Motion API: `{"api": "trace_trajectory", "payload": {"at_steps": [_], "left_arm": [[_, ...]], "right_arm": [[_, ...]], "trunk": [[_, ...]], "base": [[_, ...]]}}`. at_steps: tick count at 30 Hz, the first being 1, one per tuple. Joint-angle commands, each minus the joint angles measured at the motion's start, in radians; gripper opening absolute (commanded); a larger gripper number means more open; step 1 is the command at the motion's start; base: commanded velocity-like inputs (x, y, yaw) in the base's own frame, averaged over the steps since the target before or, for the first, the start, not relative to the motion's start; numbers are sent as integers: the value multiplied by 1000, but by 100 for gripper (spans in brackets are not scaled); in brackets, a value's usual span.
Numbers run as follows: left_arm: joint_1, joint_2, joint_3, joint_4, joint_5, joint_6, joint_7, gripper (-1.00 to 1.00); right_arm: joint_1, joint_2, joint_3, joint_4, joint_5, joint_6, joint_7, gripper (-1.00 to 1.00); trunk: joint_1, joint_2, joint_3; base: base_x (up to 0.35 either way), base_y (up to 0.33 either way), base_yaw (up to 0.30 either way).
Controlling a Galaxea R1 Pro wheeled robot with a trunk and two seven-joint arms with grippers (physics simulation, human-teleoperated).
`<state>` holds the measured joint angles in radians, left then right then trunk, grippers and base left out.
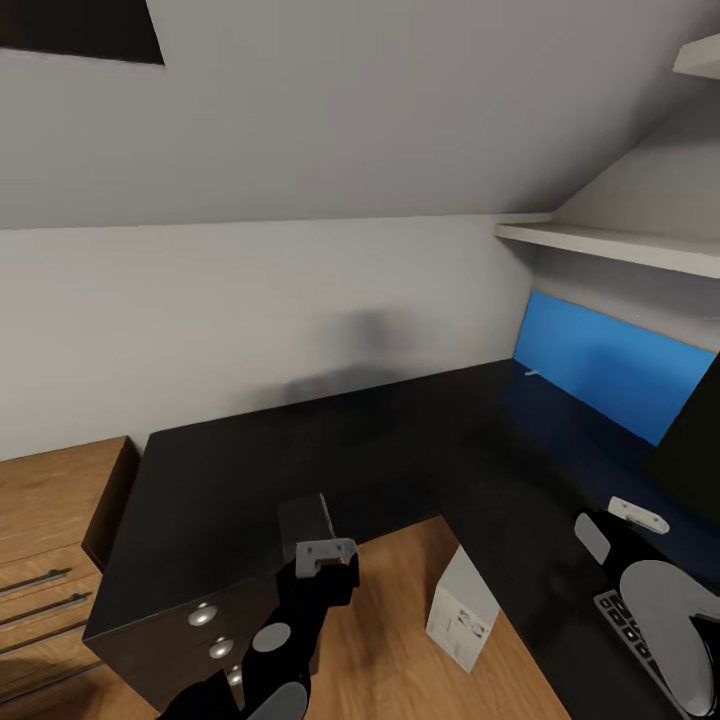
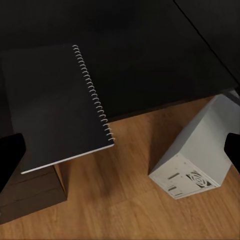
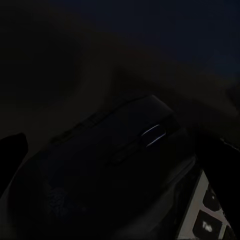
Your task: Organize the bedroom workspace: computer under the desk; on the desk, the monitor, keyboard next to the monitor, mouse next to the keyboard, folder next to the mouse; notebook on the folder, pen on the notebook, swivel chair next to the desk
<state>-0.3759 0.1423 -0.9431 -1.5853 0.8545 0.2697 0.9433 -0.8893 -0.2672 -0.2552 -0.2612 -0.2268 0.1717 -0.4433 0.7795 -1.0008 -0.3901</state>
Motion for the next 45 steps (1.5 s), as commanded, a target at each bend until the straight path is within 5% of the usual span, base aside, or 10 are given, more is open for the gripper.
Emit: {"api": "trace_trajectory", "payload": {"at_steps": [1,7,18,29,45], "left_arm": [[-1,1,-2,-2,3,5,6,100],[-1,0,-2,-2,3,5,7,100],[-1,0,-2,-1,5,5,7,100],[-1,0,-2,-1,4,5,8,100],[-1,3,1,4,5,5,7,100]], "right_arm": [[0,0,3,-2,-7,6,6,-100],[0,0,4,-15,-6,13,35,-100],[0,-1,2,-72,-6,136,37,-100],[0,-1,7,-75,-7,147,40,-100],[0,-1,8,-74,-1,169,38,-100]], "trunk": [[4,-8,-4],[27,-50,-23],[69,-127,-58],[111,-204,-92],[111,-204,-92]], "base": [[0,0,0],[0,0,0],[0,0,0],[0,0,0],[0,0,0]]}}
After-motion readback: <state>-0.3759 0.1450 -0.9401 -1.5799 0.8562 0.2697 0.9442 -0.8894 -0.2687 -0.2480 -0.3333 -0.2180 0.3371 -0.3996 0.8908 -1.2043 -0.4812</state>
